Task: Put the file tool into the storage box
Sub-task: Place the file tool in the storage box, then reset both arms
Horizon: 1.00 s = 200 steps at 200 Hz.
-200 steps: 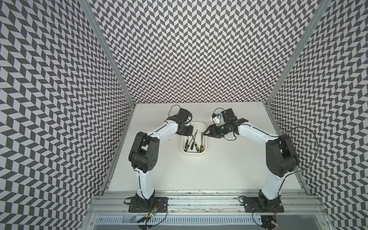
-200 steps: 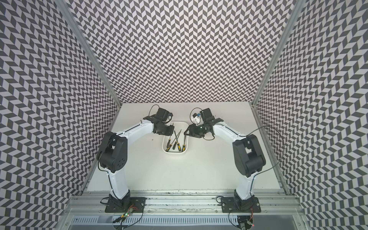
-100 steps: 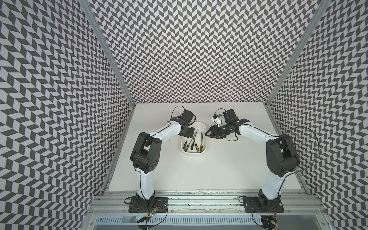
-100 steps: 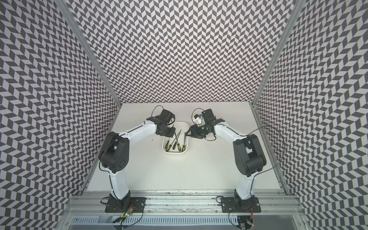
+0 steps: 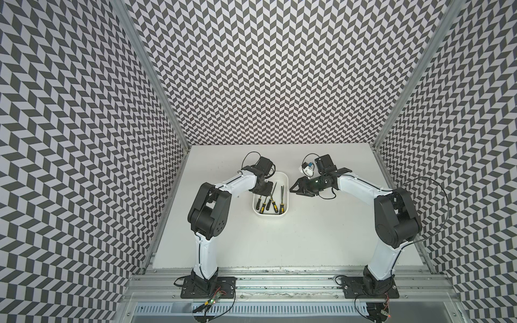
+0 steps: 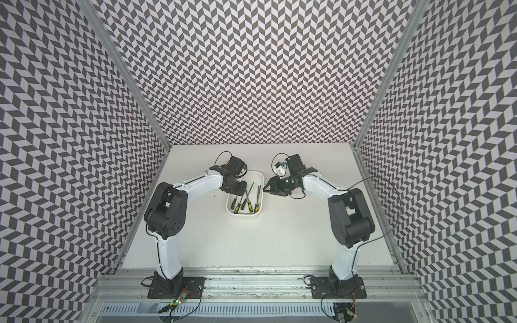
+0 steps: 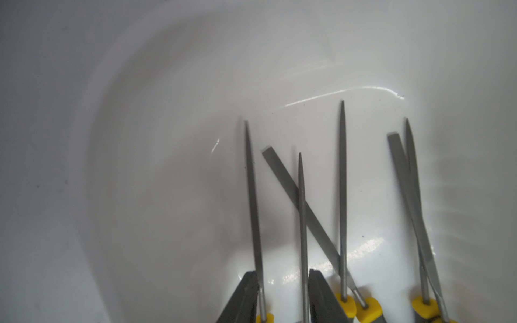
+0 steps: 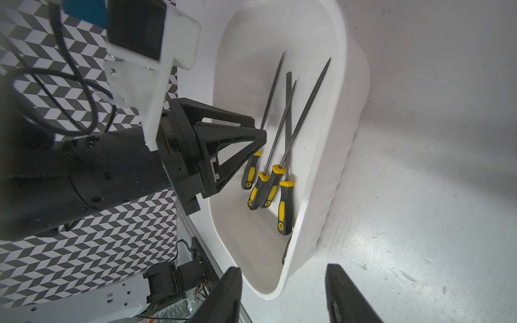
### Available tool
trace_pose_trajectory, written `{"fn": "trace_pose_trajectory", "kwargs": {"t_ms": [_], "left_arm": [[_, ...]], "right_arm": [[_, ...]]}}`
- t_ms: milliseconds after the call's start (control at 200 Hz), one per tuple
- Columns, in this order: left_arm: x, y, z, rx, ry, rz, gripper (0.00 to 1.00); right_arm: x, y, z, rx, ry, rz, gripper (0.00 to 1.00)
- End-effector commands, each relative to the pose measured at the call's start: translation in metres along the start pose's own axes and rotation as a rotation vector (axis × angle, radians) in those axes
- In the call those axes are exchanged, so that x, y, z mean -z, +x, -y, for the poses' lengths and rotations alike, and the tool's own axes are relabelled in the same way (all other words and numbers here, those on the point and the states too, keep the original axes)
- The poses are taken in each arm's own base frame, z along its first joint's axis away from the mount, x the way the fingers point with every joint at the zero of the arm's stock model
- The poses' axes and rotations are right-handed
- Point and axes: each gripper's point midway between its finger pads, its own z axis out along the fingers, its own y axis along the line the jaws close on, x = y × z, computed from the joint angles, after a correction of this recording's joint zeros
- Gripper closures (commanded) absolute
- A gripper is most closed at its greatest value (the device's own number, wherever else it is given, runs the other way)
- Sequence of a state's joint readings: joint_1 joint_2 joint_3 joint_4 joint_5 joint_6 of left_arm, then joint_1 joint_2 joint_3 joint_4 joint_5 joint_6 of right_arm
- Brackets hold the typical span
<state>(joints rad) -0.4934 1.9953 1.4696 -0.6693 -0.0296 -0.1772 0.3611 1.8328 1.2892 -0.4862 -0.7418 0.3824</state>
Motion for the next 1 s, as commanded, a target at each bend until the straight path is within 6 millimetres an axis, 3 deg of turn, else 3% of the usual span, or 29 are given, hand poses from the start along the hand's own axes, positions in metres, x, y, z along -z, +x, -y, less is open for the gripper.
{"fn": "trace_pose_trajectory", "kwargs": {"t_ms": [0,190,315,341,361,371,386,396,411,476,576,651,711,796,876,997], "left_arm": [[0.019,-0.017,0.006,0.011,0.022,0.047,0.64],[0.054,-0.048,0.012,0.028,0.068,0.181,0.63],[0.084,-0.071,-0.009,0.085,0.079,0.322,0.57],[0.091,-0.075,-0.019,0.121,0.078,0.354,0.42],[0.097,-0.079,-0.028,0.149,0.083,0.382,0.13],[0.099,-0.080,-0.031,0.162,0.087,0.396,0.04],[0.102,-0.082,-0.039,0.184,0.093,0.414,0.01],[0.106,-0.083,-0.043,0.196,0.099,0.430,0.01],[0.109,-0.085,-0.051,0.220,0.099,0.450,0.00],[0.126,-0.088,-0.087,0.313,0.073,0.537,0.00],[0.150,-0.087,-0.130,0.376,0.007,0.652,0.01],[0.154,-0.083,-0.158,0.409,-0.066,0.669,0.00],[0.149,-0.076,-0.180,0.446,-0.135,0.659,0.01],[0.144,-0.063,-0.205,0.481,-0.212,0.673,0.00],[0.141,-0.050,-0.216,0.469,-0.232,0.722,0.00],[0.125,-0.028,-0.223,0.391,-0.302,0.729,0.00]], "right_arm": [[0.010,-0.006,-0.010,0.036,-0.023,0.035,0.48],[0.021,-0.020,-0.004,0.028,0.001,0.080,0.46],[0.051,-0.044,0.032,-0.048,0.150,0.211,0.44],[0.060,-0.050,0.045,-0.074,0.205,0.254,0.43],[0.068,-0.053,0.056,-0.095,0.254,0.287,0.41],[0.072,-0.055,0.061,-0.103,0.276,0.304,0.38],[0.079,-0.058,0.069,-0.112,0.317,0.334,0.16],[0.083,-0.059,0.074,-0.117,0.345,0.355,0.04],[0.090,-0.061,0.081,-0.121,0.384,0.383,0.00],[0.118,-0.069,0.101,-0.112,0.532,0.513,0.01],[0.161,-0.078,0.111,-0.046,0.700,0.721,0.00],[0.190,-0.079,0.106,0.039,0.756,0.889,0.00],[0.206,-0.069,0.104,0.129,0.794,1.003,0.00],[0.219,-0.055,0.105,0.253,0.861,1.095,0.00],[0.229,-0.048,0.123,0.224,0.973,1.107,0.01],[0.219,-0.048,0.140,0.224,1.016,1.059,0.01]]}}
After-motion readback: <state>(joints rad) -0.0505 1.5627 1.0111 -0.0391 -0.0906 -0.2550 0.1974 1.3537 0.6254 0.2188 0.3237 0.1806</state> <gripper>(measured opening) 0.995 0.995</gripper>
